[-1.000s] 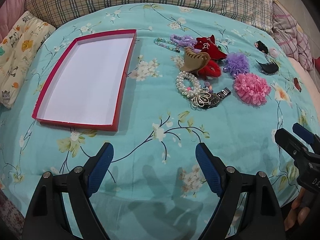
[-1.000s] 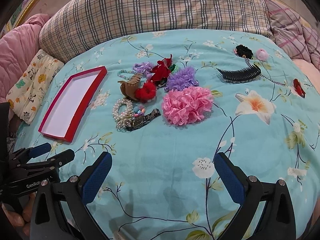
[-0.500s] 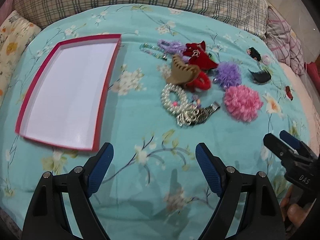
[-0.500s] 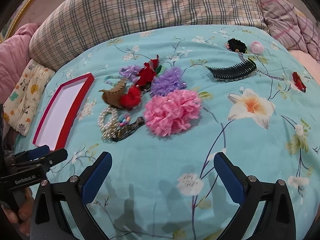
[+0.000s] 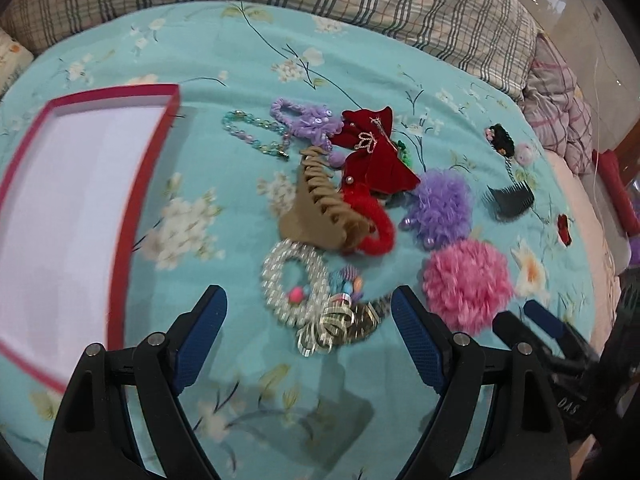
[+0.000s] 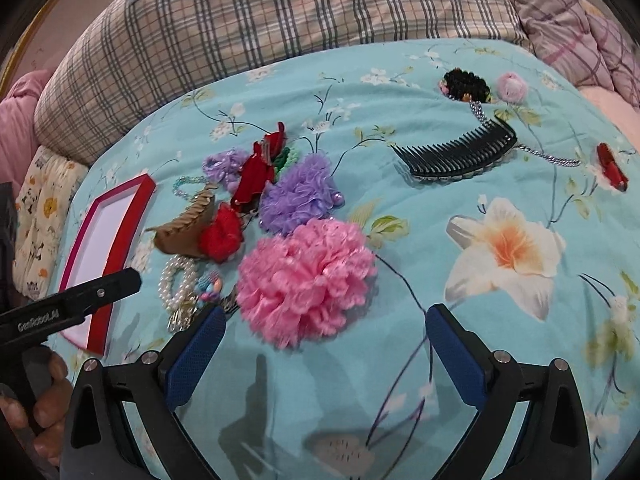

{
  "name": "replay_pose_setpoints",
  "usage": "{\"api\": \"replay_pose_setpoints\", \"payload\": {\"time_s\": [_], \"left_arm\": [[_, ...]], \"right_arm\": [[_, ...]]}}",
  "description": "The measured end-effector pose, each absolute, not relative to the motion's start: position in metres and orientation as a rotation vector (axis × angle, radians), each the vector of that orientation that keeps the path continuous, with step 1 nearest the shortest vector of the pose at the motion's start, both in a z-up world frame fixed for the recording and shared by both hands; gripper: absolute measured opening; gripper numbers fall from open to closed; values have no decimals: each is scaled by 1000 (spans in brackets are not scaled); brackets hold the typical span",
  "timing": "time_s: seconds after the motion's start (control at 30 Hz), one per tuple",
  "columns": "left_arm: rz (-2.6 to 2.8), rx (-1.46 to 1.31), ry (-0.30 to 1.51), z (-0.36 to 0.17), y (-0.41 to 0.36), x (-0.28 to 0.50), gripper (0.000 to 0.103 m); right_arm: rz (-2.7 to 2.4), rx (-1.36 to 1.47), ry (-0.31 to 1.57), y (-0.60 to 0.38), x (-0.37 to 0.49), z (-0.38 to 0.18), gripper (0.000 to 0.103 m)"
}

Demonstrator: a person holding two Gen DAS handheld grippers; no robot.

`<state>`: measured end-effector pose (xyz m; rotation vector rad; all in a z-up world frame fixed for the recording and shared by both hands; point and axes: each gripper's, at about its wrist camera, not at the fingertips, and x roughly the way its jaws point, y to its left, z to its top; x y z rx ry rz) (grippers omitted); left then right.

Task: Organize jewelry
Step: 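Move both grippers toward the pile of hair accessories, then grasp the pink flower scrunchie with the right gripper while the left grasps the tan claw clip, then carry the pink scrunchie and tan claw clip over the red-rimmed tray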

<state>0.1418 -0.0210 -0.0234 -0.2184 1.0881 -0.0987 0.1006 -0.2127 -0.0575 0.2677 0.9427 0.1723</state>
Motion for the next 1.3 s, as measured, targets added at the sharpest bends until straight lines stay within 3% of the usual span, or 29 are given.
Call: {"api": "replay_pose_setpoints", "payload": {"time_s": [0.3, 0.4, 0.47, 0.57, 0.6, 0.67, 1.3], "left_arm": [[-85, -204, 1108, -46, -25, 188, 85], [-73, -219, 1105, -52, -17, 194, 84], [-82, -236, 1098, -53, -12, 196, 73], [-109, -257, 1100, -53, -9, 200, 44], [-125, -264, 1103, -54, -9, 201, 30], [-147, -276, 1104, -54, -8, 201, 21], [-168, -273, 964, -3, 15, 149, 19]], "right_arm": [[177, 292, 972, -214, 125, -72, 69], [183, 298, 969, -215, 130, -74, 54], [181, 301, 970, -217, 132, -76, 38], [180, 300, 971, -218, 134, -77, 23], [180, 300, 970, -219, 134, -77, 22], [184, 298, 965, -219, 133, -75, 18], [235, 259, 904, -200, 109, -39, 12]]}}
